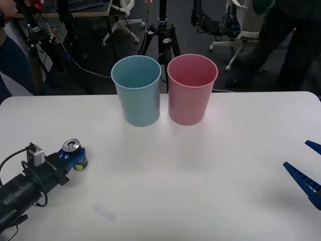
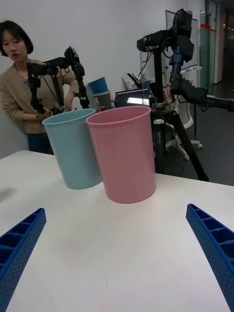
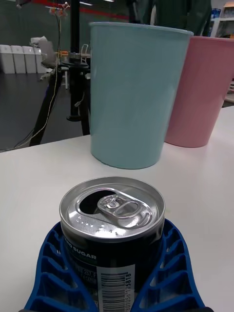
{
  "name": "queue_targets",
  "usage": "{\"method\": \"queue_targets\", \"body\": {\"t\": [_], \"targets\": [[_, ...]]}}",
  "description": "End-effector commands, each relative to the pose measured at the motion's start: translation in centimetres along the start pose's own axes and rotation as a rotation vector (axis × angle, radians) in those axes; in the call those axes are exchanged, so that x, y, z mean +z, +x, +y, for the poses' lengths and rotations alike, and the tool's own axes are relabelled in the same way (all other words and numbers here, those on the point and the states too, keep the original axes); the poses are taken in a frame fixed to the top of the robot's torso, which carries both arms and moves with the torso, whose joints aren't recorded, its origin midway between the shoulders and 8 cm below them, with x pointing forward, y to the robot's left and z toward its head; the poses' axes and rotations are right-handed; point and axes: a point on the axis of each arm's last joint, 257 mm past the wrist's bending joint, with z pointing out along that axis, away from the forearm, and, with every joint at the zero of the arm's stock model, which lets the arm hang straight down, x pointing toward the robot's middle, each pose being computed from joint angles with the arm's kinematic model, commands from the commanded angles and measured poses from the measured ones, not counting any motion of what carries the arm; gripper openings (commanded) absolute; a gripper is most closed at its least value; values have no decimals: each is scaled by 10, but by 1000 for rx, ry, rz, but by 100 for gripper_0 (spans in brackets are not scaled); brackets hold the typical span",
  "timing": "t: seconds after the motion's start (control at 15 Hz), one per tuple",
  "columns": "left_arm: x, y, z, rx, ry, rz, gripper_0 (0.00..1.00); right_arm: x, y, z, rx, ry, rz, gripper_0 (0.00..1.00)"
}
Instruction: Grasp the object on the table and drop it into the matching bin: aluminum can to the light blue bin, PET bottle to the pink bin.
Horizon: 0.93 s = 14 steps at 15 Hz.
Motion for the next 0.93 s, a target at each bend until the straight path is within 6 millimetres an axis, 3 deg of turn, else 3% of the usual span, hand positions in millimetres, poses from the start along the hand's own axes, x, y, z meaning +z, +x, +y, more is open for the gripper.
{"method": "queue_targets", "body": {"t": [0.07, 0.53, 0.93], "targets": [[-2, -26, -6, -7, 25, -24, 0, 0, 0, 0, 0, 0, 0, 100], [10, -110, -35, 11, 188, -46, 0, 0, 0, 0, 0, 0, 0, 100], [16, -168, -45, 49, 212, -11, 0, 0, 0, 0, 0, 0, 0, 100]]}}
